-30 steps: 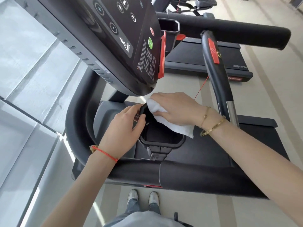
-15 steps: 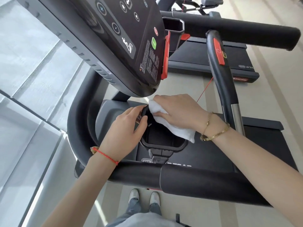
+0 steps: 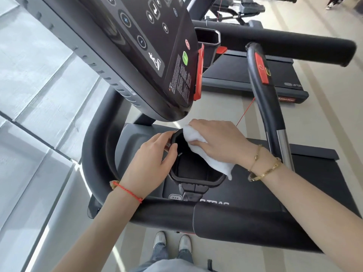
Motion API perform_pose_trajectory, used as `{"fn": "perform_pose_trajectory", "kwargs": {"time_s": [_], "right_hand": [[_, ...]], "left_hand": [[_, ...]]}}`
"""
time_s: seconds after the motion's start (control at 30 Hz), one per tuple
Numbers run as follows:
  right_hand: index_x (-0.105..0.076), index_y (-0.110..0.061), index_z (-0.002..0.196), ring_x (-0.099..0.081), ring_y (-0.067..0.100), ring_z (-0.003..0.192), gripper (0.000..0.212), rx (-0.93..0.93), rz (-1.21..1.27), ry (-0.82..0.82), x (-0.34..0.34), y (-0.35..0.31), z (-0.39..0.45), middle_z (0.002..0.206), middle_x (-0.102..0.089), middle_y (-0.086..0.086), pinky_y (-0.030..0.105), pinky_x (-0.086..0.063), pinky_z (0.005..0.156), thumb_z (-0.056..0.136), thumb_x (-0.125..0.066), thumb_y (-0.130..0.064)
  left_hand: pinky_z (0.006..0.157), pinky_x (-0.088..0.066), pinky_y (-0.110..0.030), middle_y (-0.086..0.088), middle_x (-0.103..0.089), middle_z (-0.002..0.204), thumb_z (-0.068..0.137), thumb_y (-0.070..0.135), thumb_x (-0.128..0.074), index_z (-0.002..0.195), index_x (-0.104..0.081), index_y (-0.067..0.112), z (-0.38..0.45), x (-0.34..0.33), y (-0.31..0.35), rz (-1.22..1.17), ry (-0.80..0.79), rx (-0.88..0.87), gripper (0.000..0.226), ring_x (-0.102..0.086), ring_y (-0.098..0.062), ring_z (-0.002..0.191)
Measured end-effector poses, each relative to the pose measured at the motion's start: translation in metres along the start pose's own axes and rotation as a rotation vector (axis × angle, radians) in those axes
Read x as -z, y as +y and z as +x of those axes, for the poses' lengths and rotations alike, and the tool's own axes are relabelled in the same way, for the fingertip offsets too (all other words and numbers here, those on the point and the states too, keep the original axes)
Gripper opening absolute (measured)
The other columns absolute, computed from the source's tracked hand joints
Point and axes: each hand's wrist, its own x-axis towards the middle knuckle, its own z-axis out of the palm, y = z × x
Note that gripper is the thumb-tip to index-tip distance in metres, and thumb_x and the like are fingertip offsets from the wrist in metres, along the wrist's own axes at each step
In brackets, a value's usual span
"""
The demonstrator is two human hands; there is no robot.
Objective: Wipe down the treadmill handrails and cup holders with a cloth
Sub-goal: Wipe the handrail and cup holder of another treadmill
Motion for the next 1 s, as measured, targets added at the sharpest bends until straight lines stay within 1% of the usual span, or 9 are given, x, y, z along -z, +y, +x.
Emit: {"fn": "perform_pose_trajectory", "kwargs": {"time_s": [0.17, 0.27, 0.33, 0.43, 0.53, 0.63, 0.8, 0.9, 1.0], "right_hand": [[-0.047, -0.026, 0.119, -0.053, 0.007, 0.079, 0.031, -0.166, 0.428, -0.038, -0.003, 0.020, -0.031, 0.085, -0.052, -0.017, 0.026, -0.037, 0.064, 0.095, -0.053, -0.044], [-0.047, -0.022, 0.121, -0.056, 0.023, 0.091, 0.030, -0.081, 0.278, -0.088, 0.002, 0.012, -0.014, 0.103, -0.058, -0.006, 0.038, -0.044, 0.077, 0.097, -0.051, -0.041], [-0.047, -0.021, 0.119, -0.058, 0.027, 0.094, 0.030, -0.030, 0.090, -0.080, 0.003, 0.001, 0.001, 0.109, -0.060, -0.004, 0.038, -0.044, 0.076, 0.096, -0.052, -0.039], [-0.047, -0.020, 0.119, -0.059, 0.026, 0.094, 0.032, -0.005, -0.074, -0.009, 0.000, -0.009, 0.006, 0.108, -0.060, -0.003, 0.035, -0.038, 0.066, 0.095, -0.054, -0.039], [-0.045, -0.024, 0.124, -0.055, 0.025, 0.092, 0.032, -0.093, 0.061, 0.046, -0.003, -0.001, -0.016, 0.104, -0.054, -0.004, 0.036, -0.038, 0.067, 0.098, -0.049, -0.041], [-0.037, -0.027, 0.134, -0.054, 0.024, 0.089, 0.041, -0.161, 0.317, -0.011, -0.005, 0.011, -0.037, 0.104, -0.044, -0.008, 0.037, -0.042, 0.072, 0.098, -0.044, -0.045], [-0.041, -0.023, 0.132, -0.056, 0.027, 0.102, 0.036, 0.003, 0.028, -0.029, 0.001, 0.001, -0.001, 0.116, -0.056, -0.001, 0.040, -0.045, 0.076, 0.099, -0.047, -0.037], [-0.041, -0.022, 0.133, -0.056, 0.025, 0.105, 0.037, 0.078, -0.083, -0.006, -0.001, -0.007, 0.009, 0.119, -0.057, -0.001, 0.037, -0.044, 0.074, 0.098, -0.048, -0.033], [-0.041, -0.023, 0.133, -0.056, 0.026, 0.104, 0.035, 0.005, 0.002, -0.009, -0.001, 0.001, -0.006, 0.122, -0.057, -0.001, 0.041, -0.047, 0.081, 0.101, -0.043, -0.038]], "left_hand": [[0.086, -0.053, -0.036, 0.008, -0.063, 0.104, 0.098, 0.023, -0.052, 0.128, -0.058, 0.021, 0.000, 0.000, 0.000, -0.022, 0.017, -0.003, 0.030, -0.062, -0.007, 0.091], [0.085, -0.054, -0.037, 0.007, -0.064, 0.103, 0.098, 0.022, -0.053, 0.126, -0.059, 0.021, 0.000, -0.001, 0.001, -0.035, 0.031, -0.008, 0.029, -0.063, -0.008, 0.090], [0.084, -0.054, -0.035, 0.007, -0.063, 0.103, 0.098, 0.023, -0.052, 0.126, -0.059, 0.021, 0.001, -0.002, -0.001, -0.036, 0.030, -0.013, 0.029, -0.062, -0.005, 0.089], [0.081, -0.049, -0.015, 0.013, -0.060, 0.099, 0.097, 0.023, -0.053, 0.126, -0.059, 0.021, 0.001, -0.003, -0.006, -0.016, 0.038, -0.024, 0.029, -0.059, 0.003, 0.086], [0.077, -0.039, 0.001, 0.013, -0.060, 0.097, 0.097, 0.021, -0.054, 0.124, -0.061, 0.020, 0.003, -0.004, -0.007, -0.021, 0.034, -0.032, 0.028, -0.059, 0.004, 0.088], [0.077, -0.041, -0.002, 0.012, -0.062, 0.099, 0.097, 0.022, -0.053, 0.123, -0.061, 0.021, 0.004, -0.004, -0.006, -0.025, 0.036, -0.032, 0.028, -0.060, 0.005, 0.085], [0.078, -0.046, -0.013, 0.010, -0.063, 0.099, 0.097, 0.022, -0.053, 0.124, -0.061, 0.019, 0.004, -0.004, -0.003, -0.013, 0.046, -0.016, 0.028, -0.060, 0.000, 0.085], [0.077, -0.042, -0.004, 0.008, -0.063, 0.099, 0.096, 0.020, -0.054, 0.124, -0.061, 0.017, 0.005, -0.003, -0.003, -0.008, 0.041, -0.011, 0.029, -0.061, -0.002, 0.083], [0.077, -0.040, 0.000, 0.007, -0.066, 0.101, 0.097, 0.021, -0.053, 0.123, -0.062, 0.017, 0.005, -0.002, -0.004, -0.005, 0.031, -0.018, 0.029, -0.062, -0.002, 0.084]]}}
